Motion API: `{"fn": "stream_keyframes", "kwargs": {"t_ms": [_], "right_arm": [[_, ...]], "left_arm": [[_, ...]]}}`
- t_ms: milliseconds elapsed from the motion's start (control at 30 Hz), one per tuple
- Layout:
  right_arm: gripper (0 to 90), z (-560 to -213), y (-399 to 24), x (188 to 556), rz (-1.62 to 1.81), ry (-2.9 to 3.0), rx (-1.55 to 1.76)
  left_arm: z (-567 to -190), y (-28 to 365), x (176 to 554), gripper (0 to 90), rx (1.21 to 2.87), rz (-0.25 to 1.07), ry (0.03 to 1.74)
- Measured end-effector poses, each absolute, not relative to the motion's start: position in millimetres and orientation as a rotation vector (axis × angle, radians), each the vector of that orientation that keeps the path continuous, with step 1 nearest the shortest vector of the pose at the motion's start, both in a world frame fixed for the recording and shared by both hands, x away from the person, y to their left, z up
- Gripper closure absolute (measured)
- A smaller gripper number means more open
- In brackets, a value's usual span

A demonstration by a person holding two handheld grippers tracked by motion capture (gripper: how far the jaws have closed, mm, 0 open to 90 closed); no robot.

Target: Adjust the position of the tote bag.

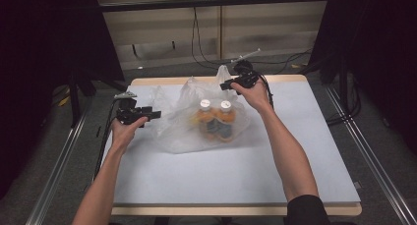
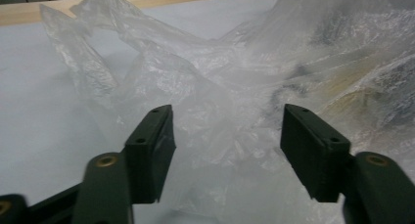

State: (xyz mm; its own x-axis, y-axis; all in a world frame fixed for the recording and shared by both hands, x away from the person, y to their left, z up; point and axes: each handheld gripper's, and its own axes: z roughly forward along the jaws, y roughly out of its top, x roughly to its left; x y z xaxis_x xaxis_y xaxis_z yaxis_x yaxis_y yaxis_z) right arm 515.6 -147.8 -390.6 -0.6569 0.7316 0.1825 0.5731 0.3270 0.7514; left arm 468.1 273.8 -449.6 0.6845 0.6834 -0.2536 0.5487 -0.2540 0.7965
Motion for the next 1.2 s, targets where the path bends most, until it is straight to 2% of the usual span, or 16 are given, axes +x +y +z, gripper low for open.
{"fn": "stream_keyframes", "kwargs": {"t_ms": [200,267,333,633,1067,1200], "right_arm": [[89.5,-398,-145,514,1.264,2.442,1.184],[90.0,-397,-145,513,1.269,2.443,1.176],[90.0,-395,-144,511,1.272,2.44,1.17],[90.0,-381,-147,505,1.317,2.408,1.141],[90.0,-357,-154,486,1.442,2.326,1.07],[90.0,-351,-157,476,1.497,2.289,1.051]], "left_arm": [[-451,268,465,75.4,1.945,0.151,0.911],[-451,267,465,85.7,1.962,0.152,0.899],[-451,265,463,90.0,1.967,0.15,0.888],[-438,267,456,90.0,1.93,0.172,0.848],[-410,276,433,90.0,1.75,0.224,0.779],[-407,272,425,90.0,1.78,0.246,0.761]]}}
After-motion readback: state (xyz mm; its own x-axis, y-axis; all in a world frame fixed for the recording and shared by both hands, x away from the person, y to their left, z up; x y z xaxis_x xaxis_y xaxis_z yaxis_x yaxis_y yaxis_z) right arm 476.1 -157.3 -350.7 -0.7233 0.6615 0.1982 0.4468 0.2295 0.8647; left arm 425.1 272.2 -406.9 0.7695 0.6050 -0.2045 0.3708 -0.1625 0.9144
